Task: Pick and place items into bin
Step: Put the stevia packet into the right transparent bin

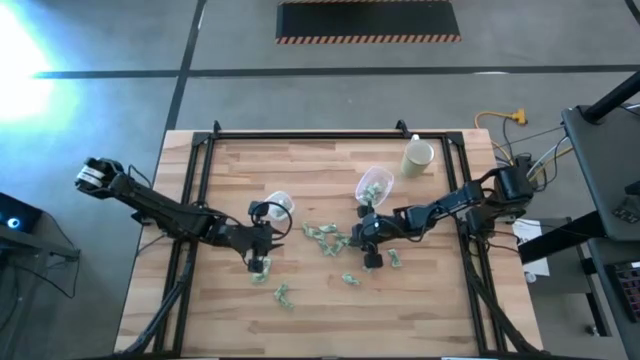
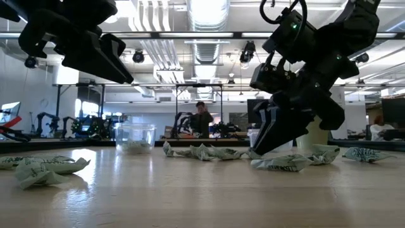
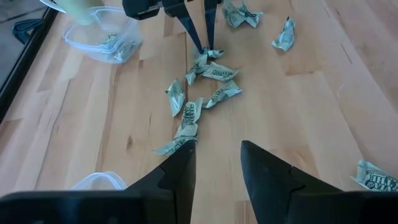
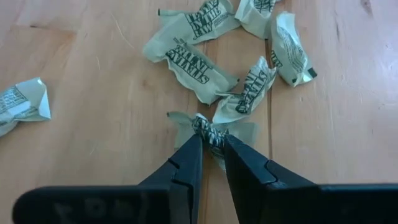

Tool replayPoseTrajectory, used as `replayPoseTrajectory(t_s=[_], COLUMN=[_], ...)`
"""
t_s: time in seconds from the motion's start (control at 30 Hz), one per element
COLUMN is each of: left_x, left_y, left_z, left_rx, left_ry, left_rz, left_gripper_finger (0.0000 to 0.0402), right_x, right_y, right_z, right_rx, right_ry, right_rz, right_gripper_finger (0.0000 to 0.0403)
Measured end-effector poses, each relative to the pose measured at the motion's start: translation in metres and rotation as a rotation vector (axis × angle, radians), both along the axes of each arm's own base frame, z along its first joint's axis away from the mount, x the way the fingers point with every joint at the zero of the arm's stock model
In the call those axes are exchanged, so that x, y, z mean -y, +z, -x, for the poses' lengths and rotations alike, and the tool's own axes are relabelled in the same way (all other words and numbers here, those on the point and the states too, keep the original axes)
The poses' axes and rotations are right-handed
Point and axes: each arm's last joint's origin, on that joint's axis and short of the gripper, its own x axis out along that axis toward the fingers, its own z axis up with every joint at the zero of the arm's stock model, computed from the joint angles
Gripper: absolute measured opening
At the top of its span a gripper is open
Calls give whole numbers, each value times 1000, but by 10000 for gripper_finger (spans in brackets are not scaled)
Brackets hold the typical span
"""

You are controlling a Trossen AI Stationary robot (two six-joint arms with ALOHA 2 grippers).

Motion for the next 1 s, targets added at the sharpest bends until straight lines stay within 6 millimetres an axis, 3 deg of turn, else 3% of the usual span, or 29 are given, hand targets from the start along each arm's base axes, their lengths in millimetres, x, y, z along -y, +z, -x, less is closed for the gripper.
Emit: replayPoseTrajectory(t_s=[0.3, 0.5, 0.83, 1.0], left_x=[0, 0, 0, 0], left_y=[0, -1, -1, -2], left_z=[0, 0, 1, 1], left_rx=[-2, -5, -5, -7], left_ry=[0, 0, 0, 0], left_rz=[-1, -2, -2, -3], left_gripper_finger=[112, 112, 112, 112], right_x=[0, 0, -1, 5], right_y=[0, 2, 45, 61], right_z=[0, 0, 6, 22], right_rx=[2, 8, 72, 32], right_ry=[43, 45, 47, -98], right_rz=[39, 41, 46, 176], right_gripper_finger=[14, 9, 8, 8])
